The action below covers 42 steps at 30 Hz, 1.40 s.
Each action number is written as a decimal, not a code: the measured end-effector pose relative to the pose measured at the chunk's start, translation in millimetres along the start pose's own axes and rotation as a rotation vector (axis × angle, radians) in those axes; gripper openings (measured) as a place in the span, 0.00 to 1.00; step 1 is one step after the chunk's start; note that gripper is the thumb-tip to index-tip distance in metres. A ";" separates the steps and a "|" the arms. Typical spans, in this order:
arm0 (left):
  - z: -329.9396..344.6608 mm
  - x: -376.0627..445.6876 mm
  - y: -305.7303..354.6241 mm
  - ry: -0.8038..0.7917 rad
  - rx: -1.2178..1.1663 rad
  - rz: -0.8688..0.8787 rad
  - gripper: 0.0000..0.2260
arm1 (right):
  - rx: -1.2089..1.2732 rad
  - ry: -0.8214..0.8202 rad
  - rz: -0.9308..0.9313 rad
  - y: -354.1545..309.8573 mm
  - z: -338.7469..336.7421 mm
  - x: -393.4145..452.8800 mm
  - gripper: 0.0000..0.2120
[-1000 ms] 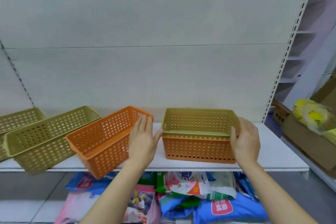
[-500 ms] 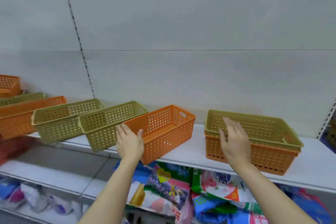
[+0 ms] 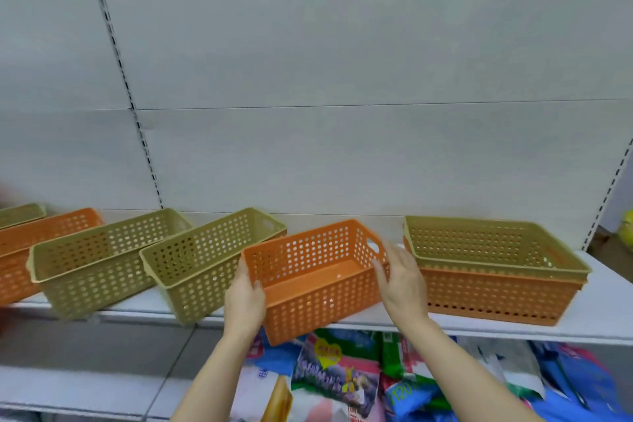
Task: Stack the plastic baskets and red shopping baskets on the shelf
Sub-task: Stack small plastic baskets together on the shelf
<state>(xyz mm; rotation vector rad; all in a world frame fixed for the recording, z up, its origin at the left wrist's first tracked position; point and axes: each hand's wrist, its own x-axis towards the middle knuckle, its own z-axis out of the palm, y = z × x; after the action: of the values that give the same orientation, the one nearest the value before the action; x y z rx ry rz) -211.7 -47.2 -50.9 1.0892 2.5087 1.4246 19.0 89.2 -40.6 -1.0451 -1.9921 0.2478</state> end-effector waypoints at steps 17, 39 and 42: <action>-82.7 45.5 -59.4 0.301 0.112 -0.012 0.29 | 0.303 0.119 0.488 -5.2 23.9 -17.7 0.19; -124.1 80.1 9.7 0.615 -0.179 -0.089 0.22 | 0.884 0.467 0.452 -48.9 -21.1 -17.9 0.19; -120.6 81.6 30.6 0.627 -0.241 -0.053 0.22 | 0.904 0.564 0.426 -51.0 -48.9 1.6 0.18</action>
<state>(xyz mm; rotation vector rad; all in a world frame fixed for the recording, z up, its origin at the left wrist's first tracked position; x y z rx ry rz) -301.2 -76.3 64.4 0.5888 2.5821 2.2596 26.1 48.6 16.8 -0.7848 -0.9449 0.8773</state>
